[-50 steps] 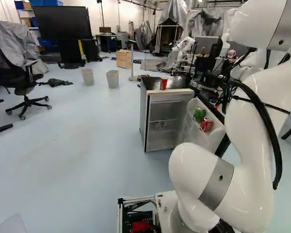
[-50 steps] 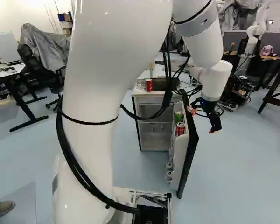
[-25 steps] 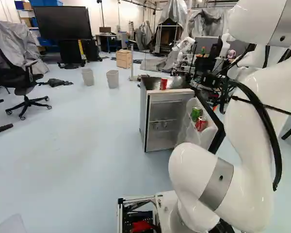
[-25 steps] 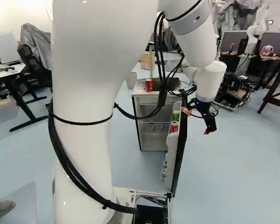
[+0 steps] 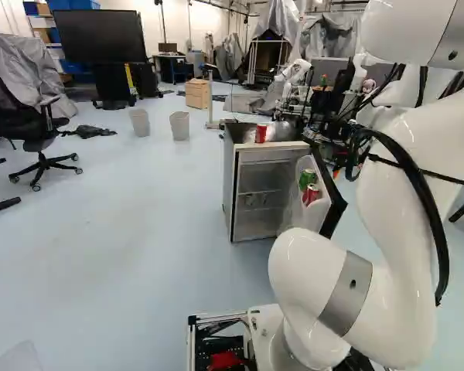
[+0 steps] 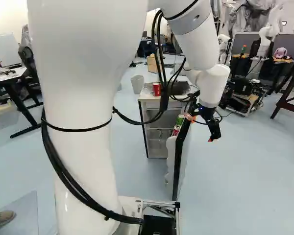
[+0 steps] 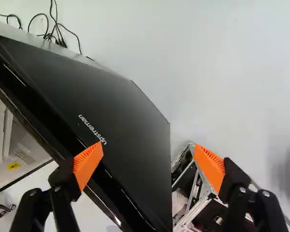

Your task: Grab a drink from the fridge

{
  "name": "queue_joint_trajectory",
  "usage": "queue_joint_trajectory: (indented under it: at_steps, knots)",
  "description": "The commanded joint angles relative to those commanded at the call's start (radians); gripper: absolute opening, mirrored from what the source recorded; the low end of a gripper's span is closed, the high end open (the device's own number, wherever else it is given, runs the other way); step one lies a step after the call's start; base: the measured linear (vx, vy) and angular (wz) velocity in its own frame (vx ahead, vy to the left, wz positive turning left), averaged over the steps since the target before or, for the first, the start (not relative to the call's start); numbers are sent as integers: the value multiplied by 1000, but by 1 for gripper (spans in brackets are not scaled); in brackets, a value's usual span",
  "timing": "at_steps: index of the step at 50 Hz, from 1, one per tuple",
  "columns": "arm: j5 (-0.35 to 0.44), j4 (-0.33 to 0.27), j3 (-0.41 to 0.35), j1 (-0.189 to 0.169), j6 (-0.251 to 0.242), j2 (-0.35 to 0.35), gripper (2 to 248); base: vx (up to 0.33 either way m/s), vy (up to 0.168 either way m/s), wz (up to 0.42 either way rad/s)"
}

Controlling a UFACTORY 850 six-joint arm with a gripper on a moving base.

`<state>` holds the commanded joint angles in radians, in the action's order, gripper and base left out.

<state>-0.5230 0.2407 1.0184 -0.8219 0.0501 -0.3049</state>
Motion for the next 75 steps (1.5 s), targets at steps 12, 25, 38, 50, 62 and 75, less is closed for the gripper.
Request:
queue_joint_trajectory:
  at_steps: [12,25,38,50,62,75]
  knots:
    - [0,0,-35,19,0,27,247,0,0,0]
    - [0,0,-68,44,0,53,247,0,0,0]
    - [0,0,-99,72,0,79,247,0,0,0]
    - [0,0,-127,99,0,101,247,0,0,0]
    - [0,0,-154,127,0,124,247,0,0,0]
    - [0,0,-182,159,0,147,247,0,0,0]
